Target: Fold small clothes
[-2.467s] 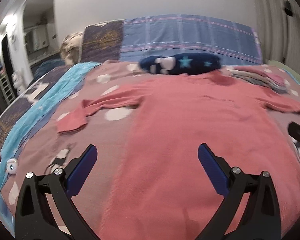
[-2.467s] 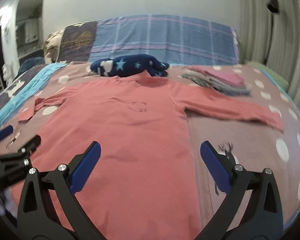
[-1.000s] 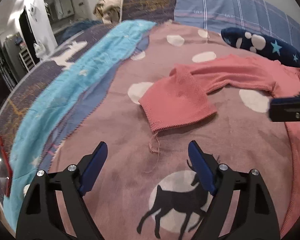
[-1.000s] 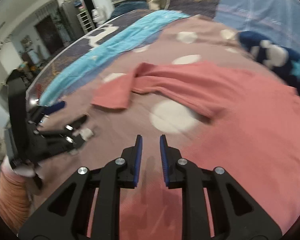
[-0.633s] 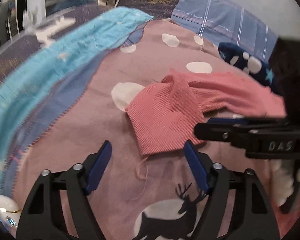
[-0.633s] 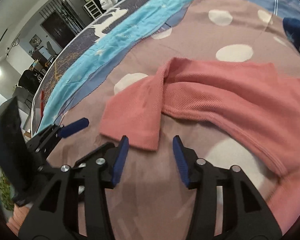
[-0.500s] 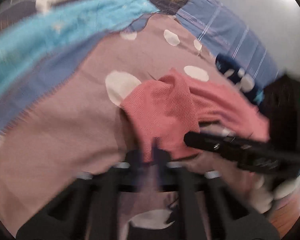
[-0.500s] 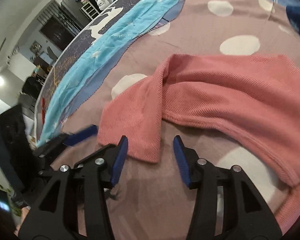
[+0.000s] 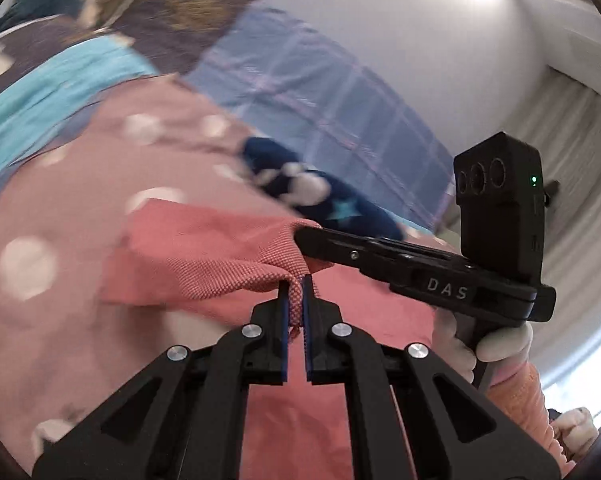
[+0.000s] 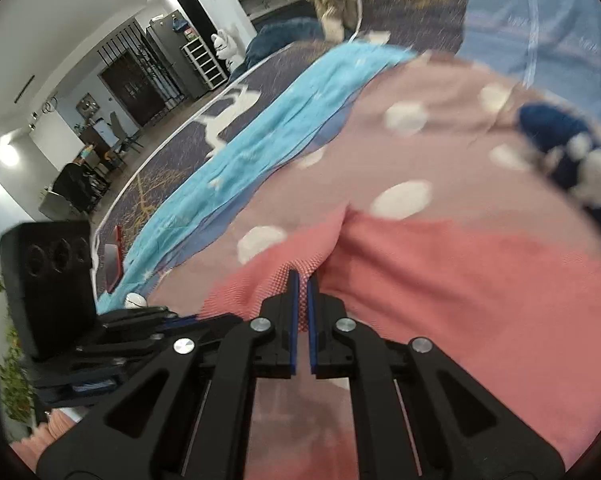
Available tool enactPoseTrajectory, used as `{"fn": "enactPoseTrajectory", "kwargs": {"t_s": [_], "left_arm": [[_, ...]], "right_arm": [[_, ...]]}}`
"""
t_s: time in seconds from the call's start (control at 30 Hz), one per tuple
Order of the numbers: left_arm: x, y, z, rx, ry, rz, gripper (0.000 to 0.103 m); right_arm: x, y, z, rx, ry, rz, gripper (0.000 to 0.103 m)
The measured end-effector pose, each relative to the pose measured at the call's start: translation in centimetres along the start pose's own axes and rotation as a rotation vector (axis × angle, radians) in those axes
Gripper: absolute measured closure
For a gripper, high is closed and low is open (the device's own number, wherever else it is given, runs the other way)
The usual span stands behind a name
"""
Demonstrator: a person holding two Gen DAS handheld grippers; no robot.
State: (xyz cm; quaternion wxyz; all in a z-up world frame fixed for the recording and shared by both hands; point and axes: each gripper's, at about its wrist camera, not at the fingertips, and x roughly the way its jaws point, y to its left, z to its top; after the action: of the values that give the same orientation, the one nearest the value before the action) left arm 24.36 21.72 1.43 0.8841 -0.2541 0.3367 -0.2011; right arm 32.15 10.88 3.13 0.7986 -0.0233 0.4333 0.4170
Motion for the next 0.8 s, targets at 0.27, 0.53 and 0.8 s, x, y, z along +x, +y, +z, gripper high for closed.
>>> {"fn": "enactPoseTrajectory", "kwargs": {"t_s": [0.27,0.53,0.8], "left_arm": [[7.7,-11.2,-0.3,0.113,0.103,-0.074,0.098],[14.8,-15.7,-5.1,0.164,0.249,-0.065,0.098],[20.4,-17.8,-8.3,0.205,0.354,-0.037,0.098]], "right_arm": [[-10.0,-7.7,-2.1,0.037,-0.071,-0.183,0.099],[-14.4,-14.4,-6.2,0.095,-0.097,-0.260,0.099],[-15.1,-20.8,-11.2,0.215,-0.091,-0.255,0.099]]}}
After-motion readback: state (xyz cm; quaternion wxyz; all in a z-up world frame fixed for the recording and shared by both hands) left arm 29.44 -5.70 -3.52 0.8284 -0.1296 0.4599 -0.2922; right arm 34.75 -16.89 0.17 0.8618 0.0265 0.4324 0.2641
